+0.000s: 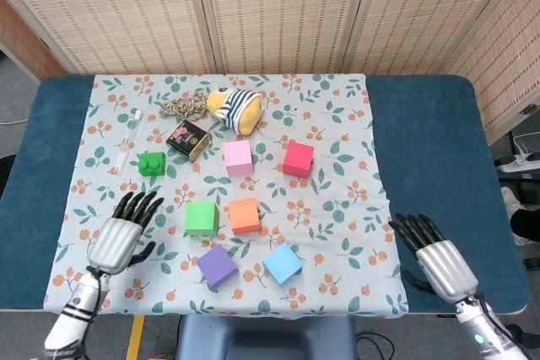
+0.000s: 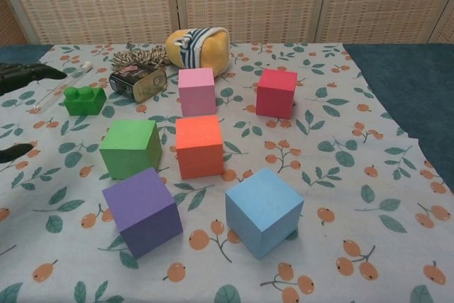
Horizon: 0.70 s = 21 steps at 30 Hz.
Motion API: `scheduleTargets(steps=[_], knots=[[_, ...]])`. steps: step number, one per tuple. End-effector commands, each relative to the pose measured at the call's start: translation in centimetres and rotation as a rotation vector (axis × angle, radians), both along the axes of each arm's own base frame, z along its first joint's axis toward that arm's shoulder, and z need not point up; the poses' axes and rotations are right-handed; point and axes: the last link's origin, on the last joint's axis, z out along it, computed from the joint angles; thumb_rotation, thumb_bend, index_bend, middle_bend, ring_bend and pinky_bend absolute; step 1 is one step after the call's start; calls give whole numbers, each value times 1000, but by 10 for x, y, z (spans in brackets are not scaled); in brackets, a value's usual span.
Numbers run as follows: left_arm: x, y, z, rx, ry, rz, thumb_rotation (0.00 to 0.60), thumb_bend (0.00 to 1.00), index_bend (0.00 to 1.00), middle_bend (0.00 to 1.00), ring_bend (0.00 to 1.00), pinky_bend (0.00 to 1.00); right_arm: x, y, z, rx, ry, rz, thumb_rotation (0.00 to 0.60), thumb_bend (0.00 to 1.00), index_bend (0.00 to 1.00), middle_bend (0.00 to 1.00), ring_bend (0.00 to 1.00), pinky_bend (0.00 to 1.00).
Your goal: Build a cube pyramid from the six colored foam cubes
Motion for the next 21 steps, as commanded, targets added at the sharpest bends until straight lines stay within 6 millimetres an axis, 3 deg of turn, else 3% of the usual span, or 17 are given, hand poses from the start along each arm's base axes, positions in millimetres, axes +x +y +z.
scheduleTargets(steps=[1, 10, 16, 21], knots=[[-61, -42, 24, 33, -12, 41, 600, 353, 0, 14, 0, 46, 37, -29, -10, 45, 14, 70, 600, 239, 0, 0, 0, 0], [-80, -40, 37, 62, 0, 75, 600, 359, 0, 15, 0, 46, 126, -86, -53, 156, 62, 159, 600, 239, 0, 0, 0, 0], [-82, -38, 52, 88, -40, 88, 600, 358, 0, 16, 0, 44, 184, -111, -106, 244, 82, 182, 600, 239, 0, 0, 0, 0], [-86, -37, 60, 94, -60, 105, 600, 359, 0, 16, 0, 44, 219, -122, -143, 278, 104, 155, 600, 239, 0, 0, 0, 0]])
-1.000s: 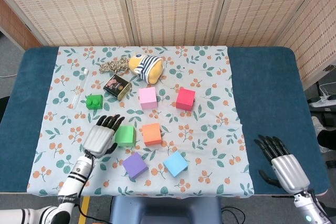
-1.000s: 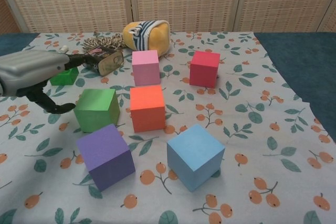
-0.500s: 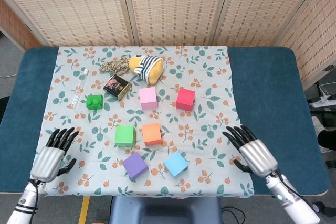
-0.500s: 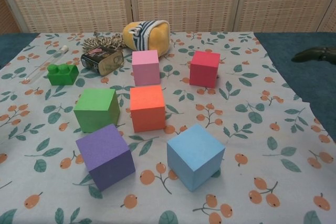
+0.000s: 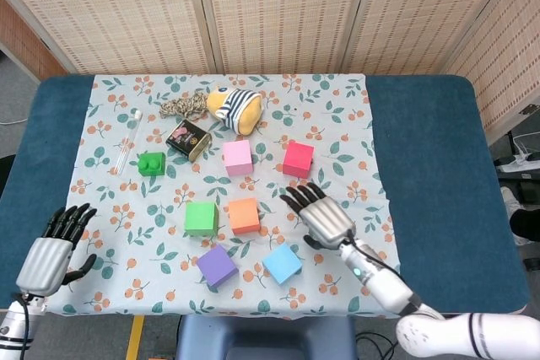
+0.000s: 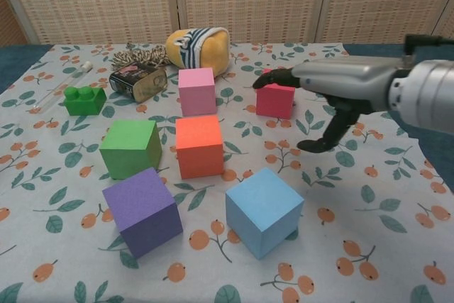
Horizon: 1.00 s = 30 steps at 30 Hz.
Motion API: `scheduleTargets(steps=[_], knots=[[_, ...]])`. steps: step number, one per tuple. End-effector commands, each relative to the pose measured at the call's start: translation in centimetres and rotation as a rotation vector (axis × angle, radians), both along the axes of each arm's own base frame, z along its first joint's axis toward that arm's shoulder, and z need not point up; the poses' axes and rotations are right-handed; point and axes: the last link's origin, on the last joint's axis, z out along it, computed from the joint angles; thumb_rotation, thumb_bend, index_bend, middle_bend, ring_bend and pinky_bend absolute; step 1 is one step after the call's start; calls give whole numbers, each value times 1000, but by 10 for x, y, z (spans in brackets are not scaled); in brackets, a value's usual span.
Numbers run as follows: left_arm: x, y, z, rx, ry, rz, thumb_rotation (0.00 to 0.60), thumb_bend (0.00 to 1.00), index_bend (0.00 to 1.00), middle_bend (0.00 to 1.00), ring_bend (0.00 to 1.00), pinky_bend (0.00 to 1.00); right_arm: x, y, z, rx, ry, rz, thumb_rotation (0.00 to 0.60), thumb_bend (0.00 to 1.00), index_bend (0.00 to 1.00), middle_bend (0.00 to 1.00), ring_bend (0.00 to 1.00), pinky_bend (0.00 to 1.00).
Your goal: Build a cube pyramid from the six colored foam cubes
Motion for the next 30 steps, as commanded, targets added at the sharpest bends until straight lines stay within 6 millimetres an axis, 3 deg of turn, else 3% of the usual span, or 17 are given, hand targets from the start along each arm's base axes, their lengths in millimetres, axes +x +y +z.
scheduleTargets(steps=[1, 10, 18, 23, 30], knots=[[-2, 1, 3, -3, -7, 14, 600, 359, 0, 16, 0, 44, 57, -11, -47, 52, 23, 27, 600, 239, 0, 0, 0, 0], [-4, 3, 5, -11, -17, 30, 600, 358, 0, 21, 0, 44, 82, -27, -74, 5, 86, -38, 600, 238, 0, 0, 0, 0], [-5, 4, 2, -22, -6, 35, 600, 358, 0, 27, 0, 44, 83, -38, -85, -1, 98, -101, 600, 239, 16, 0, 0, 0], [-4, 4, 1, -23, -2, 37, 600, 358, 0, 27, 0, 44, 81, -40, -94, 10, 109, -119, 600, 238, 127, 0, 0, 0], [-5, 5, 2, -27, -5, 45, 600, 358, 0, 27, 0, 44, 80, -39, -96, 10, 83, -144, 600, 238, 401, 0, 0, 0]])
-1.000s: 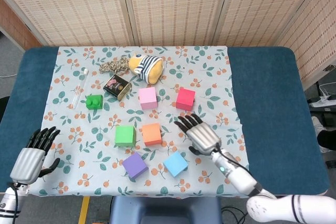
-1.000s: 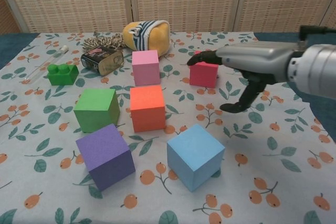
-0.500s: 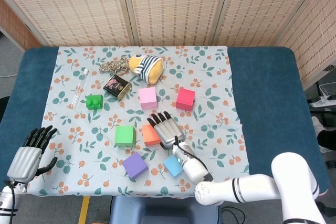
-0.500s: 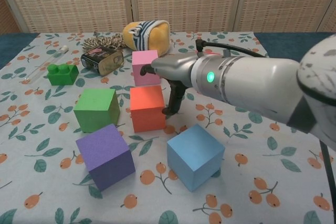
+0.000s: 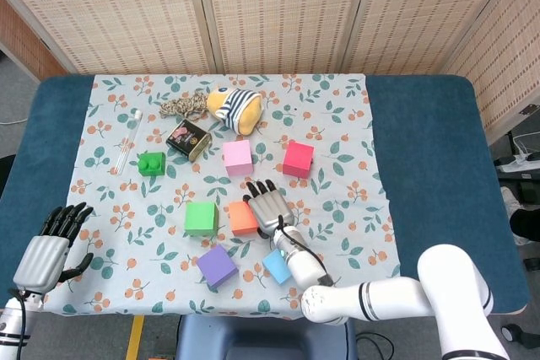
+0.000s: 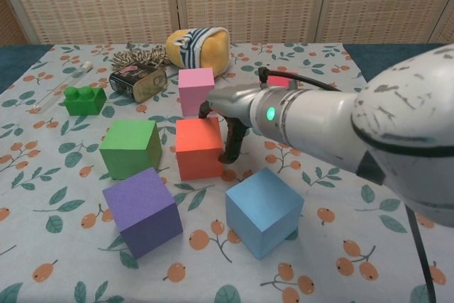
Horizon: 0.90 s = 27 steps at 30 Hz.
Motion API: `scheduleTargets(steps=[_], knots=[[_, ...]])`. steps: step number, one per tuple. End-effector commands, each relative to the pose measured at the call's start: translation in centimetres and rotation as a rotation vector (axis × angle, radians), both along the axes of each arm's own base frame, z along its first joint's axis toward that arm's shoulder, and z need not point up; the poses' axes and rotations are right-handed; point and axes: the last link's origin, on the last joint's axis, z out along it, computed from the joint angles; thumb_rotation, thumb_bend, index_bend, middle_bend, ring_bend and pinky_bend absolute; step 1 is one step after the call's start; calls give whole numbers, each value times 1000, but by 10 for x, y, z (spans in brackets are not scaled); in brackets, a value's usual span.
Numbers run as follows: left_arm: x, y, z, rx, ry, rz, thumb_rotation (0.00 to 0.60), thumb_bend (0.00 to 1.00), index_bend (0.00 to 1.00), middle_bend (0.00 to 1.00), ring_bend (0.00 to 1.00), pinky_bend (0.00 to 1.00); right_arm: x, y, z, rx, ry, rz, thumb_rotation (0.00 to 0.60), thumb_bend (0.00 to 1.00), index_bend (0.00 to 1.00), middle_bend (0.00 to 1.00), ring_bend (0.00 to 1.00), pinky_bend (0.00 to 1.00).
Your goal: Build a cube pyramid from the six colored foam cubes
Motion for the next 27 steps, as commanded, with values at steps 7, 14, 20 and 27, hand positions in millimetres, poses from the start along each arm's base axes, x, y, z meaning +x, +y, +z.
scheduleTargets(steps=[7, 14, 20, 27], knots=[[0, 0, 1, -6, -5, 0, 600, 358, 0, 27, 0, 44, 7, 3, 2, -14, -23, -36, 600, 239, 527, 19, 0, 0], [0, -1, 3, -4, -13, 1, 600, 357, 0, 27, 0, 44, 15, 7, 5, 0, -44, -65, 600, 238, 536, 24, 0, 0], [0, -2, 3, -10, -15, 1, 600, 357, 0, 27, 0, 44, 19, 7, 2, -2, -49, -78, 600, 239, 540, 28, 0, 0], [0, -2, 4, -11, -17, 0, 600, 356, 0, 32, 0, 44, 24, 2, -1, -27, -51, -92, 600, 238, 539, 28, 0, 0]])
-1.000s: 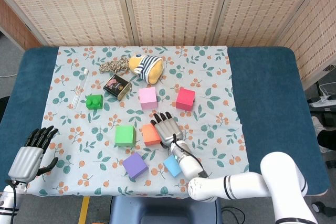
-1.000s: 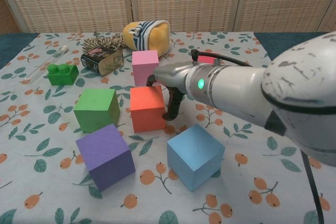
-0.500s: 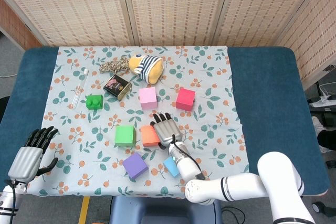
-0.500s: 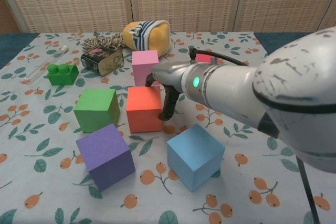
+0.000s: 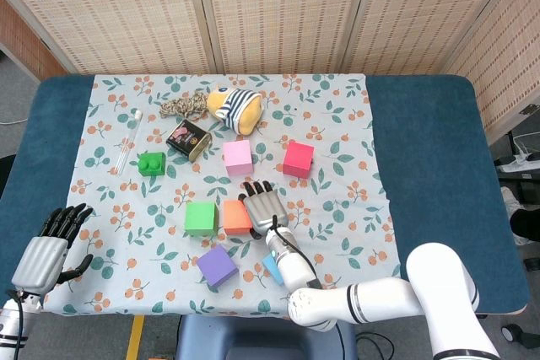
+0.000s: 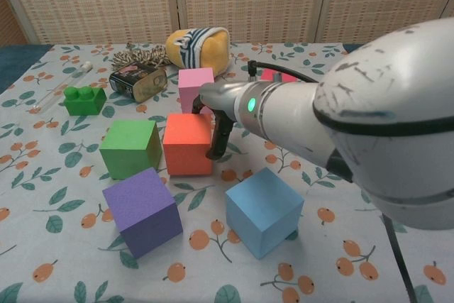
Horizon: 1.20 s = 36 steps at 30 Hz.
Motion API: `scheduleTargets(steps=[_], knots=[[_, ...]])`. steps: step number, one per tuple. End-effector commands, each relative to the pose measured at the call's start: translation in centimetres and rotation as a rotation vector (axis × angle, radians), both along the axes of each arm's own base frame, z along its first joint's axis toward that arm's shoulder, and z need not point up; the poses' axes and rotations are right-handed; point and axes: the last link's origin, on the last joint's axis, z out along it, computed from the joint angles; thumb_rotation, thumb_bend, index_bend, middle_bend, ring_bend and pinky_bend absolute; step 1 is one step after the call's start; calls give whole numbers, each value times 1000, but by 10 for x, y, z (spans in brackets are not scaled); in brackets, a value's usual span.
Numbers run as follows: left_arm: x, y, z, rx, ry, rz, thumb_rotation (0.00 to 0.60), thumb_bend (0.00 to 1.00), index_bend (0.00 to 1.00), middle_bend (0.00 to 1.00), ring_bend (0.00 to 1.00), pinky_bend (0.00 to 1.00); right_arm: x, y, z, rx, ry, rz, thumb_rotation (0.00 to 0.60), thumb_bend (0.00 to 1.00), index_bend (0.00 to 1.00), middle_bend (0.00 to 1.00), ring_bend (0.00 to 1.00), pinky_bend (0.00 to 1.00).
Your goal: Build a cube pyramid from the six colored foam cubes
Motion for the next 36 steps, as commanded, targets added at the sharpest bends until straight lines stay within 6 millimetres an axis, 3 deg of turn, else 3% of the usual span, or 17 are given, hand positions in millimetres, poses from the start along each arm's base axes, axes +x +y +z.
scheduleTargets(steps=[1, 36], knots=[[0, 0, 0, -1, 0, 1, 600, 356, 0, 32, 0, 44, 3, -2, -1, -6, -6, -7, 600, 238, 539, 28, 0, 0], [0, 0, 3, -7, -15, -3, 600, 358, 0, 39, 0, 44, 20, 5, -19, -20, 20, -13, 600, 238, 539, 33, 0, 0]])
